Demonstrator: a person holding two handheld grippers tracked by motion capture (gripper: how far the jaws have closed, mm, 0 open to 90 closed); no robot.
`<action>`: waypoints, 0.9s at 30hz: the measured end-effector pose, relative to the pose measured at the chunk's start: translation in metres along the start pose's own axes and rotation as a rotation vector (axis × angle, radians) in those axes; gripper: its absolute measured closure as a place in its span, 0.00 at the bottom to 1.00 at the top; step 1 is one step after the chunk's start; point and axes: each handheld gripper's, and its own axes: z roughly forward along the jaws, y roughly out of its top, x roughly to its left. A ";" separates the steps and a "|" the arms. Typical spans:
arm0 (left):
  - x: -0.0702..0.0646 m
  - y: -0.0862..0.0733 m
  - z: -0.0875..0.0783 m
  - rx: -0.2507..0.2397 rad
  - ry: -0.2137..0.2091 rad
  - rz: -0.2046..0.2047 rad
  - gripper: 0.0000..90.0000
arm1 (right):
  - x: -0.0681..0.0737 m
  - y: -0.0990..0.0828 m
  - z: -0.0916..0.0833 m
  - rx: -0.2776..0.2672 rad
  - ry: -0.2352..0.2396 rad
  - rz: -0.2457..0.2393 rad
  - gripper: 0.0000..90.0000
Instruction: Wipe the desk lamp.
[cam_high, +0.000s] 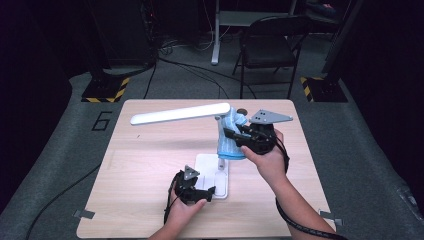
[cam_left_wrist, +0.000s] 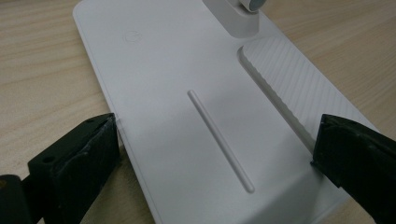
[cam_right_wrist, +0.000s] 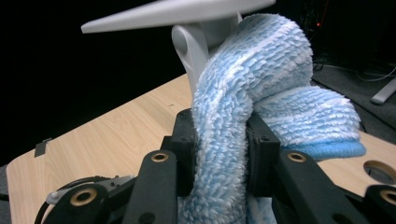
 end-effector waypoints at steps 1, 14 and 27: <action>0.000 0.000 0.000 0.002 0.000 0.001 0.00 | 0.000 -0.003 0.001 0.003 0.000 0.012 0.77; 0.001 0.000 0.000 0.005 0.000 0.007 0.00 | -0.014 -0.056 0.021 0.068 -0.003 0.075 0.77; 0.001 0.000 -0.001 0.007 -0.002 0.010 0.00 | -0.026 -0.108 0.043 0.199 -0.004 0.172 0.77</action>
